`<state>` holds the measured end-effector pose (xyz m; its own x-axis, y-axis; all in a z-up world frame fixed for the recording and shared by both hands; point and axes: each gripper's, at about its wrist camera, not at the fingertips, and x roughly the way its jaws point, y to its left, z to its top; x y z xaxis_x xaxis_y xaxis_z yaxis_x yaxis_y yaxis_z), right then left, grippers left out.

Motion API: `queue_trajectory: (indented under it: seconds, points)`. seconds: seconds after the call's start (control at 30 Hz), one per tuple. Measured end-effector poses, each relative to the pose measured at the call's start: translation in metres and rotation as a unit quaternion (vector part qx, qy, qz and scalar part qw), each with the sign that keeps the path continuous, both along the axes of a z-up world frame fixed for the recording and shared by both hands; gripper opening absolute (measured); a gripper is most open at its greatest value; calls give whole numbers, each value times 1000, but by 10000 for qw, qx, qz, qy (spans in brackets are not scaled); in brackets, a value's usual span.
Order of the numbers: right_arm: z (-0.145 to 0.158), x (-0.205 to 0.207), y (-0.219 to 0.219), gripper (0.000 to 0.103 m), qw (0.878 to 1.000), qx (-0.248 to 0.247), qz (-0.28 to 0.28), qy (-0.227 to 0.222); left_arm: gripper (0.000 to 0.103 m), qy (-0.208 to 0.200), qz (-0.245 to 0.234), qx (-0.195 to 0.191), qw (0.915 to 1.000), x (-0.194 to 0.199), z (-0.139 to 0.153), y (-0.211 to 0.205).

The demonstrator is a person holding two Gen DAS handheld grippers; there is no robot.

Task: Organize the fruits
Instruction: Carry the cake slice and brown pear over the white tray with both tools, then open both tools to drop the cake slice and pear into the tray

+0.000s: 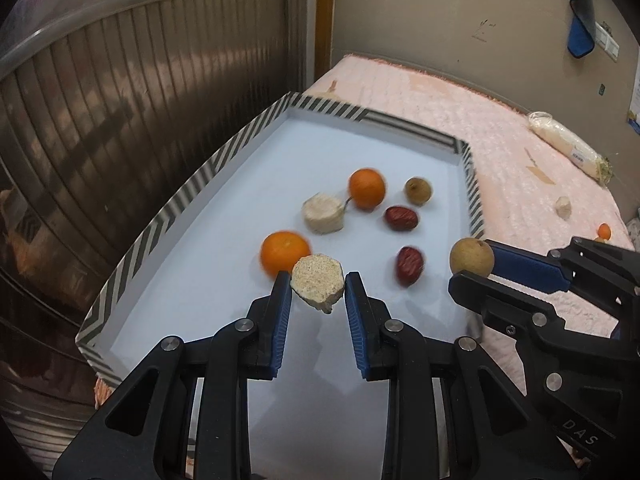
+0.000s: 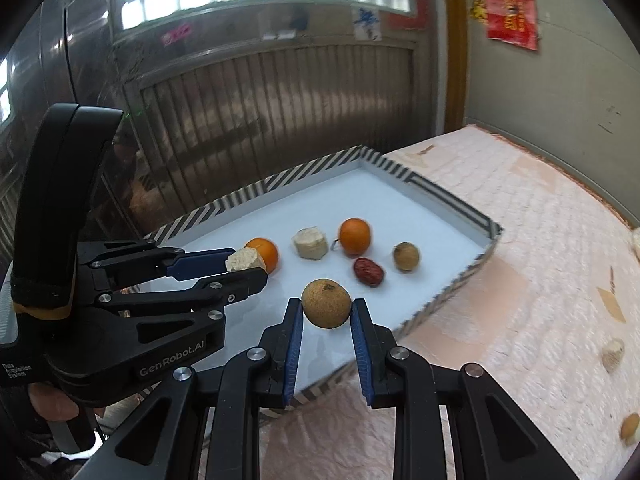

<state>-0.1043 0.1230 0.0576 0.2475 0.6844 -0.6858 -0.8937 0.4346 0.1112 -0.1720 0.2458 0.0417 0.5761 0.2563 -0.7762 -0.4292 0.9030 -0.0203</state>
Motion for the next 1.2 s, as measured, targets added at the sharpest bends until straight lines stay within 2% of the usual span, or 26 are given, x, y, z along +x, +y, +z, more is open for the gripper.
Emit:
queue_trajectory:
  seconds: [0.43,0.6,0.77,0.83,0.9,0.93,1.03,1.2]
  points:
    - [-28,-6,47,24,9962,-632,585,140,27,252,195,-185,9993,-10,-18,24]
    - [-40,-7,57,24,9944,-811,654,165,27,282,248,-192,9991,-9,-20,27]
    - [-42,-4,59,24,9951,-769,606,159,28,252,358,-217,9988,-9,-20,30]
    - [-42,-4,57,24,9952,-732,621,190,34,296,388,-163,9987,-7,-20,30]
    - [-40,-4,54,28,9955,-657,632,240,53,253,444,-156,9986,-8,-18,30]
    - [-38,-4,53,31,9957,-616,639,255,56,196,494,-155,9985,-9,-17,30]
    - [-32,-5,44,33,9966,-514,586,264,56,119,589,-91,9982,-10,-10,31]
    - [-16,-3,19,33,9986,-205,398,286,56,-43,472,35,9989,-4,6,16]
